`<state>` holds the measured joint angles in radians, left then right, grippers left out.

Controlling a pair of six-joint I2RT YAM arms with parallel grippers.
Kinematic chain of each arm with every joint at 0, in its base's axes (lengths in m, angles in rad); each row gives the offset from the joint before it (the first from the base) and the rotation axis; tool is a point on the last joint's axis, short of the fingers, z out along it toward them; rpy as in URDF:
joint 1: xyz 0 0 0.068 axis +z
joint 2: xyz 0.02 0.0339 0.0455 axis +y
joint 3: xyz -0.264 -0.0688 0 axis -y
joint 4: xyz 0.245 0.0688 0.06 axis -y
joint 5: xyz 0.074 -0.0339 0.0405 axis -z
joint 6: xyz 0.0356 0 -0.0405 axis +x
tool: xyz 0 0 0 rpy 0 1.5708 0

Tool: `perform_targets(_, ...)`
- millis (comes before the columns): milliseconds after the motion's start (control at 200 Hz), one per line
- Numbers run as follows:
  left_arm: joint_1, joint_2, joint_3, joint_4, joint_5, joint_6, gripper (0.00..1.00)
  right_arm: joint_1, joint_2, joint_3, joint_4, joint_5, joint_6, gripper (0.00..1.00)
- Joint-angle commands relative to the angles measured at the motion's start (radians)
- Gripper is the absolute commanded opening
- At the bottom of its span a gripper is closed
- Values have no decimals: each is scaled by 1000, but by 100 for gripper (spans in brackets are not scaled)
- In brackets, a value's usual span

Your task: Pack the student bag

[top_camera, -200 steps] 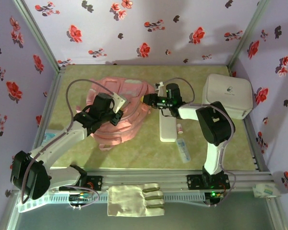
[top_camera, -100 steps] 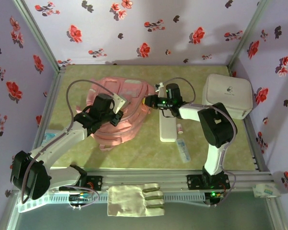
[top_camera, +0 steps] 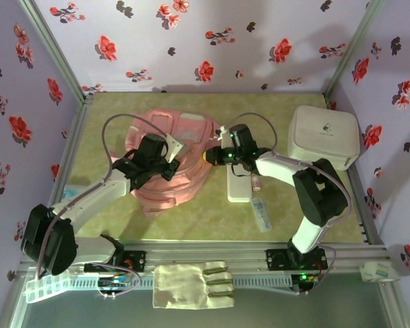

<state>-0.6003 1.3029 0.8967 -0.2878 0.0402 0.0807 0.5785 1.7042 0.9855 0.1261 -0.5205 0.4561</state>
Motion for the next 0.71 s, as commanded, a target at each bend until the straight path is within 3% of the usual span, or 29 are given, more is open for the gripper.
perform_targets(0,6,58,44,134,2,-47,0,57,-62,-23,-123,57,-93,3)
perform_targets(275,6,168,98,179,12,-96,0,137,-109,-75,-82,100,-96,4)
perform_targets(385,7,209,124,203,77,-122,0,169,-91,-76,-44,104,-86,2)
perform_targets(700,9,258,152,265,136,-207,0,266,-10,-132,242,183,58,0)
